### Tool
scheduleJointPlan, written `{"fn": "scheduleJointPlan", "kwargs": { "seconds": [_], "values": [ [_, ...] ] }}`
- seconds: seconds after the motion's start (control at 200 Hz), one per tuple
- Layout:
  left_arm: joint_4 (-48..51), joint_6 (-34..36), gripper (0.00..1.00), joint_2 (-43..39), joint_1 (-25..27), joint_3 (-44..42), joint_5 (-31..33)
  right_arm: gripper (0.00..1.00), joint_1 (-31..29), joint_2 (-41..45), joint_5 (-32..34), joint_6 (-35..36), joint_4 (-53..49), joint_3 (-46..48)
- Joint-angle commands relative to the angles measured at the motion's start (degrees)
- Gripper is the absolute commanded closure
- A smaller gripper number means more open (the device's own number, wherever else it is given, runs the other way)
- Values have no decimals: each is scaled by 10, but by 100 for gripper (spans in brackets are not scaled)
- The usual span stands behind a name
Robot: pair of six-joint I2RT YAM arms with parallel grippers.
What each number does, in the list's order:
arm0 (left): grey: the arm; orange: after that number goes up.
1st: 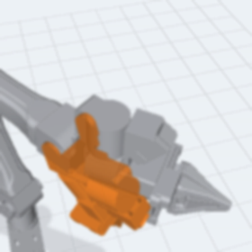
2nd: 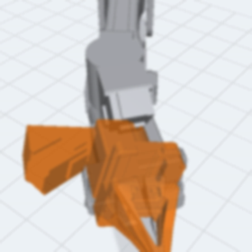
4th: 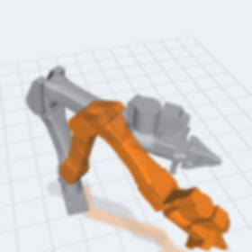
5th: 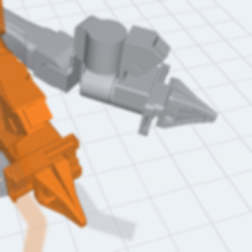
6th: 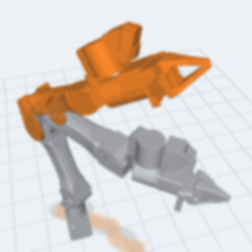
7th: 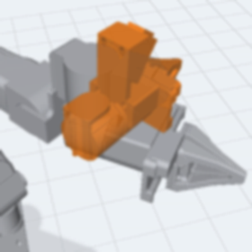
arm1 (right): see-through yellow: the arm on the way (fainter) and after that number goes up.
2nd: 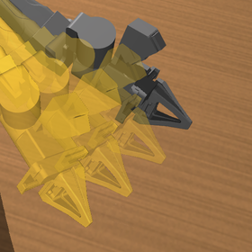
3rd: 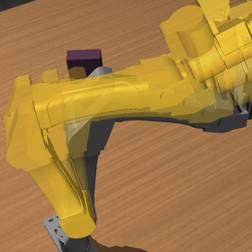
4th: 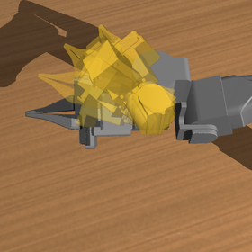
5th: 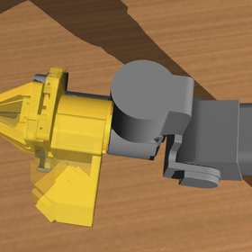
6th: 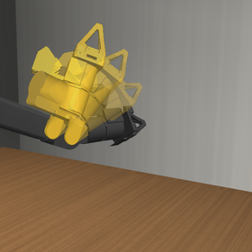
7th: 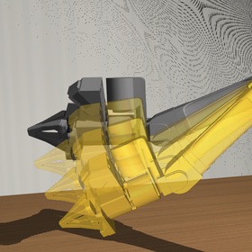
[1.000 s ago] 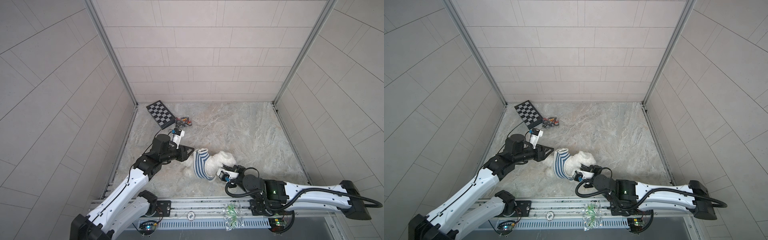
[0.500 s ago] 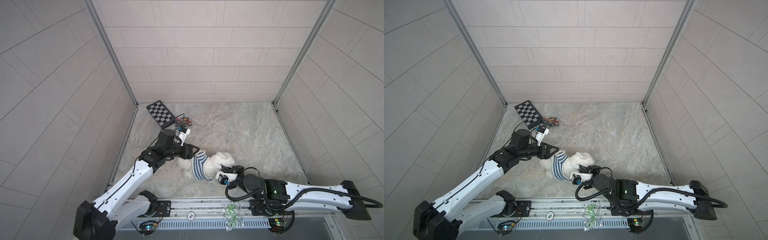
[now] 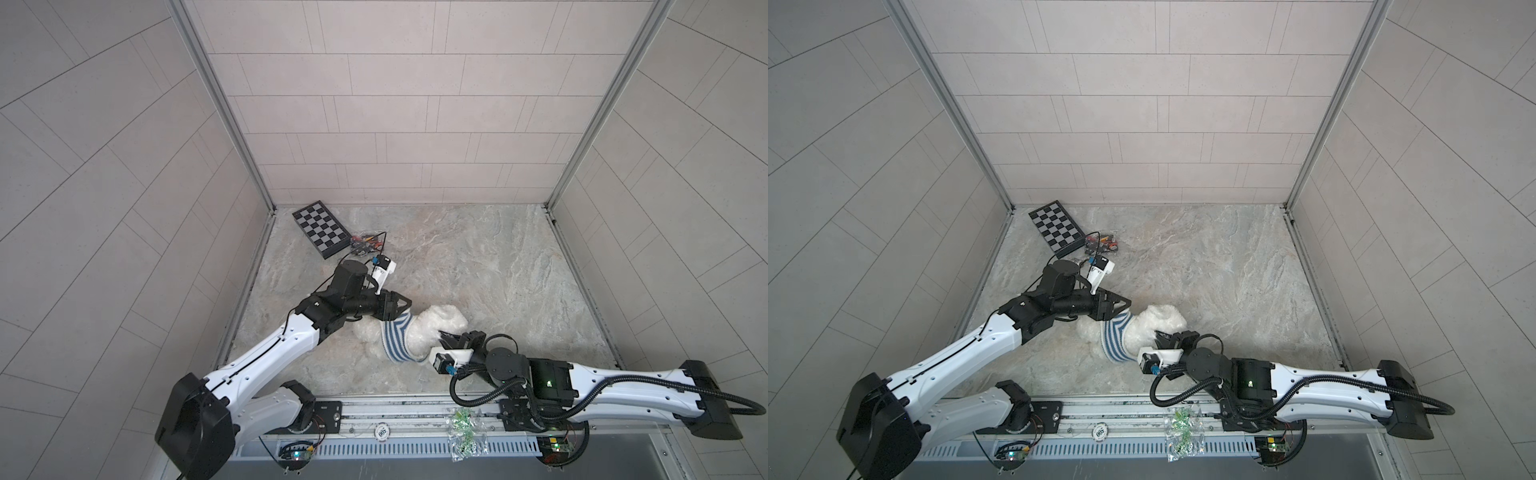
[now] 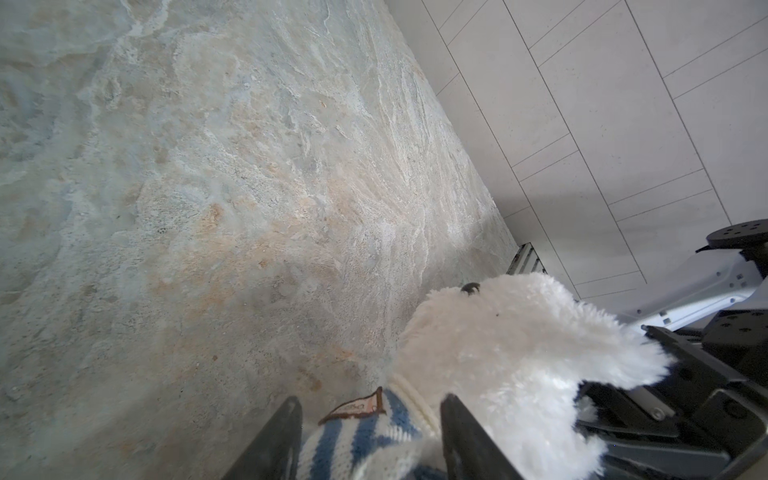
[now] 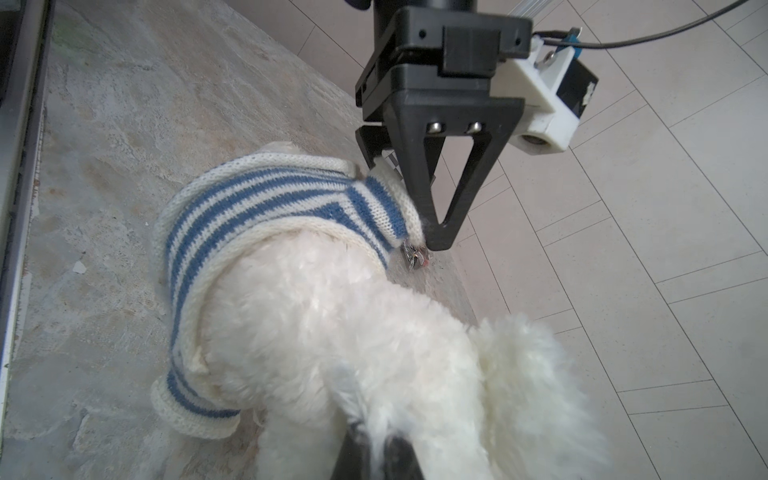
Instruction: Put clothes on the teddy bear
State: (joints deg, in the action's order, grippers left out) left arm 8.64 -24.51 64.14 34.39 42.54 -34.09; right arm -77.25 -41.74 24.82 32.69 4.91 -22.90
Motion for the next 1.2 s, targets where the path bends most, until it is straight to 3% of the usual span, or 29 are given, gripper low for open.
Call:
{"fn": "scheduleJointPlan", "kwargs": {
  "seconds": [0.0, 0.11, 0.355, 0.436, 0.521, 0.596, 0.846, 1.196],
  "values": [
    [-33, -15, 57, 5, 7, -12, -7, 100, -3, 5, 0, 13, 34, 7],
    [-30, -15, 69, 3, 8, -12, 0, 100, -3, 5, 7, 17, 45, 13],
    [-26, -17, 83, -11, 8, -15, 5, 100, -3, 6, 19, 21, 96, 43],
    [8, 5, 73, -21, 8, 0, 13, 100, -2, 7, 16, 41, 103, 48],
    [35, 32, 48, -40, 8, 20, 14, 100, -1, 10, 5, 48, 100, 50],
    [45, 47, 36, -45, 10, 38, -6, 100, -1, 12, -13, 51, 102, 51],
    [34, 62, 30, 9, 67, 86, -53, 100, 0, 5, -47, 65, 103, 50],
    [20, 55, 27, 87, 106, 110, -45, 100, -1, 3, -67, 80, 99, 53]
  ]
}}
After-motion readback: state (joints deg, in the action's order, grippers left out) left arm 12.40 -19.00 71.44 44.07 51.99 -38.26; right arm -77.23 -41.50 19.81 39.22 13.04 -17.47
